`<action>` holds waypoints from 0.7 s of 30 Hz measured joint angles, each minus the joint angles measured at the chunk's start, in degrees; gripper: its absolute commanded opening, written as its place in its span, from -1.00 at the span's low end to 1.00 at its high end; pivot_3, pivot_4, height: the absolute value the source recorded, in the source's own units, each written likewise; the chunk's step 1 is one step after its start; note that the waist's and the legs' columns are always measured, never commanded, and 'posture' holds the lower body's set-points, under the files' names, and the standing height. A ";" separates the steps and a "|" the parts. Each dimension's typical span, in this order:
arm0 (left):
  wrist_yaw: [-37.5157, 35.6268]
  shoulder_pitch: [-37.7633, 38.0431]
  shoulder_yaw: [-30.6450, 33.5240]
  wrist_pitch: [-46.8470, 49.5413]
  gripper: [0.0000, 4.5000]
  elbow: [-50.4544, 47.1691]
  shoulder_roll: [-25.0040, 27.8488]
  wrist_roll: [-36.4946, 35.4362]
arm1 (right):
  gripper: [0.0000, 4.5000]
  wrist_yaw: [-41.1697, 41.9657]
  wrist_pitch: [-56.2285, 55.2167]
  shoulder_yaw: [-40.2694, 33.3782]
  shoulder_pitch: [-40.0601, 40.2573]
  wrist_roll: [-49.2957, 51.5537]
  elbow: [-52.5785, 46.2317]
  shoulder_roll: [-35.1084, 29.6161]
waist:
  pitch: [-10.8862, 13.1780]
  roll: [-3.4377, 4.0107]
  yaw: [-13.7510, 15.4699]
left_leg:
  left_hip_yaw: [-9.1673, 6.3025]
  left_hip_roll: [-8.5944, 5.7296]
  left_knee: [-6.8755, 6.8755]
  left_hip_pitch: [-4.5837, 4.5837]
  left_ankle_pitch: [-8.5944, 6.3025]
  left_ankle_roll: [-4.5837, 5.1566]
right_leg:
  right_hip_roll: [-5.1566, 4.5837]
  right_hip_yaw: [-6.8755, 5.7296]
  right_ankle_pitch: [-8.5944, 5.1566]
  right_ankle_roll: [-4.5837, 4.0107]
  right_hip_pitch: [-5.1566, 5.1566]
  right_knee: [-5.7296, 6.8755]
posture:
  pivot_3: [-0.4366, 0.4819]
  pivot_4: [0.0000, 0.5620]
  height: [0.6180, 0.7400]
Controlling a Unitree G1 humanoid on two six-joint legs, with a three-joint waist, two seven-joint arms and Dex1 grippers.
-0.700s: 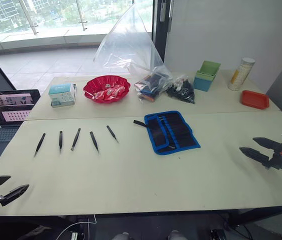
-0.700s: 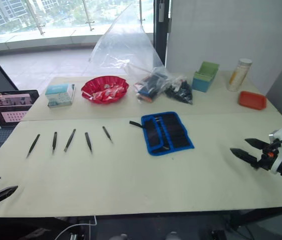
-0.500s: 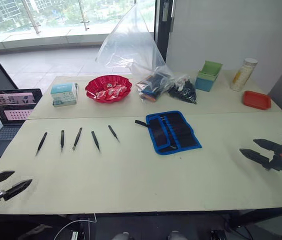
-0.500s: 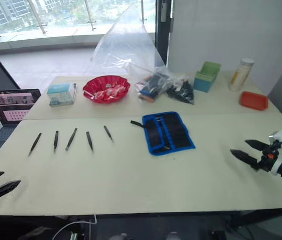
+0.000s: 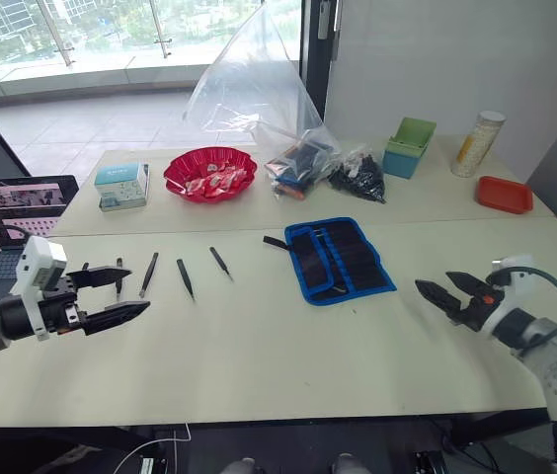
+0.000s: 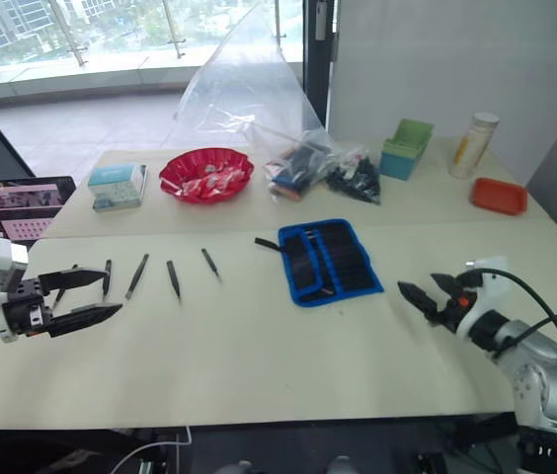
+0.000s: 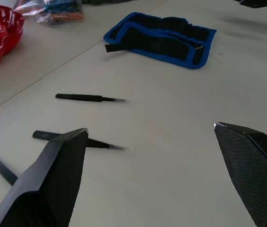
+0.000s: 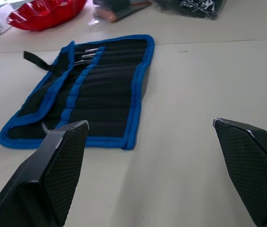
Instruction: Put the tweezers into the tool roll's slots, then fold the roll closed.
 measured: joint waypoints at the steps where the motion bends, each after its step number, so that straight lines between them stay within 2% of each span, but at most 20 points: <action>1: 0.06 -0.79 -0.63 0.48 1.00 0.07 -0.01 -0.08 | 0.98 -2.29 2.55 -0.33 -0.20 1.40 -1.67 0.98 | 0.00 -0.01 -0.01 | 0.00 0.01 -0.01 0.00 0.00 0.00 | 0.01 0.00 0.00 0.00 0.00 0.00 | -0.05 -0.47 1.00; 5: 0.42 -4.66 -3.60 1.11 1.00 -0.16 -1.35 -0.20 | 0.98 -7.64 10.97 0.73 -4.61 11.24 -6.25 10.06 | 0.04 -0.20 -0.67 | 0.01 0.05 -0.01 0.04 0.05 -0.07 | 0.06 0.02 0.03 -0.05 0.03 0.00 | -0.05 -0.47 1.00; 8: 0.46 -4.84 -6.14 1.50 1.00 -2.67 -2.90 -0.35 | 0.98 -12.22 11.29 4.16 -10.38 11.54 -5.54 15.10 | 0.04 -0.20 -0.95 | 0.02 0.03 0.00 0.03 0.05 -0.07 | 0.06 0.03 0.04 -0.04 -0.03 0.04 | -0.05 -0.47 1.00; 13: -0.68 -4.28 -6.98 0.47 1.00 -3.15 -2.33 0.32 | 0.98 -14.40 8.76 9.29 -14.10 6.37 0.88 16.41 | 0.01 -0.29 -0.82 | -0.05 -0.02 -0.02 -0.01 0.03 -0.04 | 0.05 -0.07 0.04 -0.04 -0.07 0.04 | -0.05 -0.47 1.00; 21: 0.80 -1.01 -6.85 -1.34 1.00 -7.10 -2.81 1.70 | 0.98 -13.09 0.67 18.42 -18.43 -3.20 12.95 20.40 | 0.01 -0.29 -1.88 | 0.00 0.00 -0.01 0.00 0.04 -0.07 | 0.06 -0.02 0.04 -0.03 -0.10 0.07 | -0.05 -0.47 1.00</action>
